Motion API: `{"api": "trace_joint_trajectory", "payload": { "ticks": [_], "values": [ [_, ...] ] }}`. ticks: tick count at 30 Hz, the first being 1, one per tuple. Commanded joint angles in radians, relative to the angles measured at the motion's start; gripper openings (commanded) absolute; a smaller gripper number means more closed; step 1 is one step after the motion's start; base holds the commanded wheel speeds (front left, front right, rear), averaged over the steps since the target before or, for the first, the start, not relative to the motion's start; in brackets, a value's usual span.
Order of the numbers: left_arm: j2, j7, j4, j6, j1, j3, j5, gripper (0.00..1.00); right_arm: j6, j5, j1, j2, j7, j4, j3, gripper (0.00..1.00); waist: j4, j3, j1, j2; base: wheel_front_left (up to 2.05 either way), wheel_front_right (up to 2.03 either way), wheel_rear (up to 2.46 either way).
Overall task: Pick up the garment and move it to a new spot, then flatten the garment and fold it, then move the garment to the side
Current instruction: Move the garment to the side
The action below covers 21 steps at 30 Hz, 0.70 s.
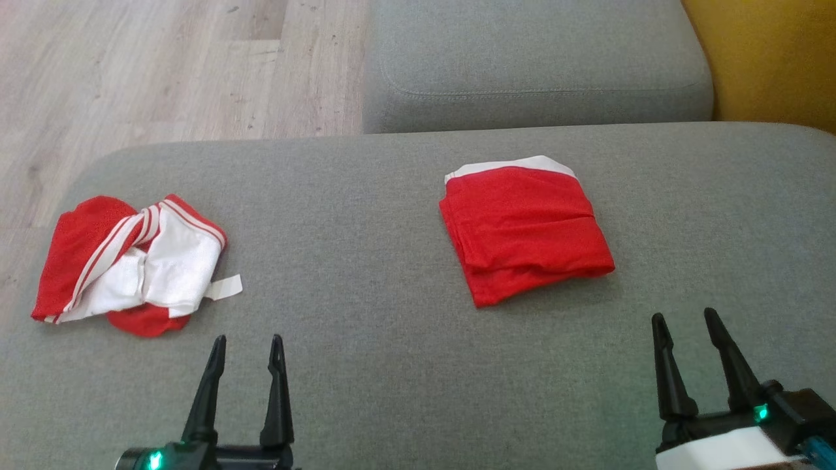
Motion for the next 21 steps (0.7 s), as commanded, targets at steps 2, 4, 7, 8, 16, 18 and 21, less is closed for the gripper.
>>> {"api": "trace_joint_trajectory", "payload": {
  "ticks": [2,4,7,8,16,18,21],
  "values": [
    [-0.001,-0.004,-0.037,0.002,-0.033,0.029,0.012,1.0,-0.001,-0.009,-0.031,-0.007,-0.006,-0.025,0.024,1.0,-0.002,0.002,0.0,-0.0001,0.0,0.0,0.0],
    [-0.001,-0.004,-0.038,0.004,-0.031,0.029,0.01,1.0,-0.001,-0.007,-0.033,-0.009,-0.006,-0.022,0.031,1.0,-0.005,0.004,0.0,-0.0001,0.0,0.0,0.0],
    [-0.001,-0.004,-0.035,0.003,-0.029,0.027,0.008,1.0,-0.001,-0.005,-0.037,-0.01,-0.006,-0.019,0.038,1.0,-0.008,0.006,0.0,-0.0001,0.0,0.0,0.0],
    [-0.001,-0.004,-0.035,0.002,-0.028,0.027,0.008,1.0,-0.001,-0.004,-0.038,-0.011,-0.006,-0.019,0.039,1.0,-0.009,0.007,0.0,-0.0001,0.0,0.0,0.0],
    [-0.001,-0.004,-0.034,0.0,-0.034,0.022,0.009,1.0,-0.001,-0.006,-0.038,-0.016,-0.006,-0.007,0.044,1.0,-0.007,0.014,0.0,-0.0001,0.0,0.0,0.0],
    [-0.001,-0.004,-0.034,0.0,-0.035,0.02,0.009,1.0,-0.001,-0.007,-0.038,-0.017,-0.006,-0.005,0.045,1.0,-0.006,0.016,0.0,-0.0001,0.0,0.0,0.0],
    [-0.001,-0.004,-0.038,0.001,-0.044,0.014,0.007,1.0,-0.001,-0.002,-0.051,-0.018,-0.006,0.013,0.048,1.0,0.0,0.037,0.0,-0.0001,0.0,0.0,0.0]
  ]
}}
